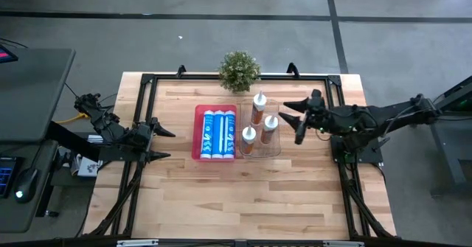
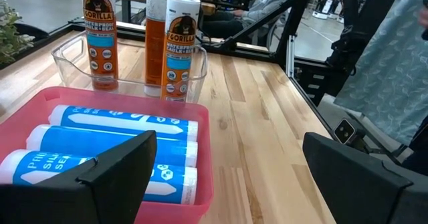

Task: Pick & place silicon tubes, Sealant and Lysol wipes
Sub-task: Return to Home Position

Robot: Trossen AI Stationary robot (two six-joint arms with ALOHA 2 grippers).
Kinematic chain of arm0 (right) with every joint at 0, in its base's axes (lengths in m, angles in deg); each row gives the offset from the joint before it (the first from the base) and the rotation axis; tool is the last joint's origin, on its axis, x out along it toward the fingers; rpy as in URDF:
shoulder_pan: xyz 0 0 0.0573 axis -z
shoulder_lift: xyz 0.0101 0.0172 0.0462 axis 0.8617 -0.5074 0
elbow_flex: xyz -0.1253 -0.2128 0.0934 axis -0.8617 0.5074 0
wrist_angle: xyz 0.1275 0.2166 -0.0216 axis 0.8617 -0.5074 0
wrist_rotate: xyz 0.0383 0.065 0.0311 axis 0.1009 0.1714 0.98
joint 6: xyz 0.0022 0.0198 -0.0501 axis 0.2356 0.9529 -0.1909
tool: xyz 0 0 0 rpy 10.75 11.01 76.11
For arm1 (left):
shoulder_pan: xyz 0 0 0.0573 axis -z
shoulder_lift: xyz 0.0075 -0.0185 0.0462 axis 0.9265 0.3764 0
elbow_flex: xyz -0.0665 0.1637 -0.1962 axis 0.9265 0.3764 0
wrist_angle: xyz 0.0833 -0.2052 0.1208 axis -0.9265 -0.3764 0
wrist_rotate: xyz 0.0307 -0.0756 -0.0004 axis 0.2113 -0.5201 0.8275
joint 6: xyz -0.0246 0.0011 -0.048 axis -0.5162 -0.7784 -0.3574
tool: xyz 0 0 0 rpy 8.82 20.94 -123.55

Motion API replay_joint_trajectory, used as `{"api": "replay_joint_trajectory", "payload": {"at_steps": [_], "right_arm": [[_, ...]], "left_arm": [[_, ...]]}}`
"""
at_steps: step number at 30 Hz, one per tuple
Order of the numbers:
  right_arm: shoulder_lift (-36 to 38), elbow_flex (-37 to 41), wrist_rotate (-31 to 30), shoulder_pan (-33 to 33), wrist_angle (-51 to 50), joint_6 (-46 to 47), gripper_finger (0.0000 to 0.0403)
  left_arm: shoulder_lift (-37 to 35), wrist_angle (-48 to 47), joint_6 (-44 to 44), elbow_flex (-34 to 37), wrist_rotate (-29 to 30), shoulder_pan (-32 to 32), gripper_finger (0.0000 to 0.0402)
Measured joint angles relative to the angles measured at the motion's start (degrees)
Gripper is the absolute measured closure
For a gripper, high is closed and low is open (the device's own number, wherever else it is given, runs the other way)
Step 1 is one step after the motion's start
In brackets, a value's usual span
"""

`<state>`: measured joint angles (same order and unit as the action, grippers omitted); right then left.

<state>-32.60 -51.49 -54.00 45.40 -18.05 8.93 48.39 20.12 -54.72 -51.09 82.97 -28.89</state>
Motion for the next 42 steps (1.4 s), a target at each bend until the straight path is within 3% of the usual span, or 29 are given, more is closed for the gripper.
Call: {"api": "replay_joint_trajectory", "payload": {"at_steps": [9,16,28,42], "right_arm": [[11.7,12.7,0.1,2.2,4.3,-1.0,0.0305],[17.7,24.2,3.6,6.9,14.9,-2.4,0.0395],[25.3,38.5,20.3,7.7,31.5,0.1,0.0396],[36.7,49.2,24.7,7.7,33.4,-5.6,0.0401]], "left_arm": [[0.0,0.0,0.0,0.0,0.0,0.0,0.0032],[0.0,0.0,0.0,0.0,0.0,0.0,0.0032],[0.0,0.0,0.0,0.0,0.0,0.0,0.0032],[0.0,0.0,0.0,0.0,0.0,0.0,0.0032]]}}
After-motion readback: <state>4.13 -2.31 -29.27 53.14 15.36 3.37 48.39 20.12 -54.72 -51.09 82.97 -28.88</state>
